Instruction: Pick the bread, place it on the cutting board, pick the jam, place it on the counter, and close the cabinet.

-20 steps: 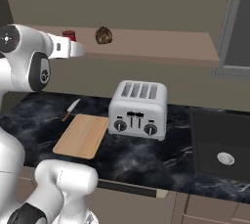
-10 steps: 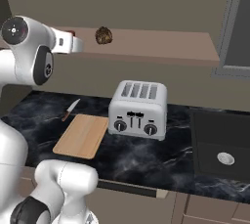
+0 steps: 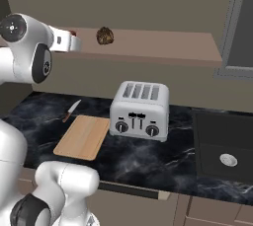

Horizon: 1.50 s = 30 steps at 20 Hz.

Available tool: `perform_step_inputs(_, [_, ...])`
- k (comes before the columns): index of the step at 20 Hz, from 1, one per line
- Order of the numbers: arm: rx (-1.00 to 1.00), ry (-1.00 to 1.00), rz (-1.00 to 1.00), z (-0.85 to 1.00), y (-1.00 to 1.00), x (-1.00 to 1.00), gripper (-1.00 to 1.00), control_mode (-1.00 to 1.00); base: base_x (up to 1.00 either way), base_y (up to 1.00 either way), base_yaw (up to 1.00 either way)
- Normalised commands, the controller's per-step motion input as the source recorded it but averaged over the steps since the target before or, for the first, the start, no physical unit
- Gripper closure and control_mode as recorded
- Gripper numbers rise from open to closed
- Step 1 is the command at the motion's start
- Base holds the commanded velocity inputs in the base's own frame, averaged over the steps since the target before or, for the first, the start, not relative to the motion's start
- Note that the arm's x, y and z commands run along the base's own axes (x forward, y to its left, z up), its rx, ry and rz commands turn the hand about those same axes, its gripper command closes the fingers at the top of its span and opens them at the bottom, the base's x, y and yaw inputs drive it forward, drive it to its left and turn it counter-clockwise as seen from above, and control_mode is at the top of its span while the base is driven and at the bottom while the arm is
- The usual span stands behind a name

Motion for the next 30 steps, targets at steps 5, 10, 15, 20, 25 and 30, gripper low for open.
perform_step_inputs(5, [0.0,0.0,0.0,0.0,0.28,0.19,-1.0,-1.0,0.0,0.0,0.0])
perform_step_inputs(10, [0.0,0.02,0.0,0.0,0.22,0.15,-1.0,-1.0,0.0,0.0,0.0])
perform_step_inputs(15, [0.0,0.04,0.0,0.01,0.17,0.2,-1.0,-1.0,0.0,0.0,0.0])
perform_step_inputs(20, [0.0,0.02,0.0,0.0,0.04,0.27,-1.0,-1.0,0.0,0.0,0.0])
perform_step_inputs(25, [0.0,0.0,0.0,0.0,0.0,0.3,-1.0,-1.0,0.0,0.0,0.0])
perform_step_inputs(30, [0.0,0.0,0.0,0.0,0.0,0.31,-1.0,-1.0,0.0,0.0,0.0])
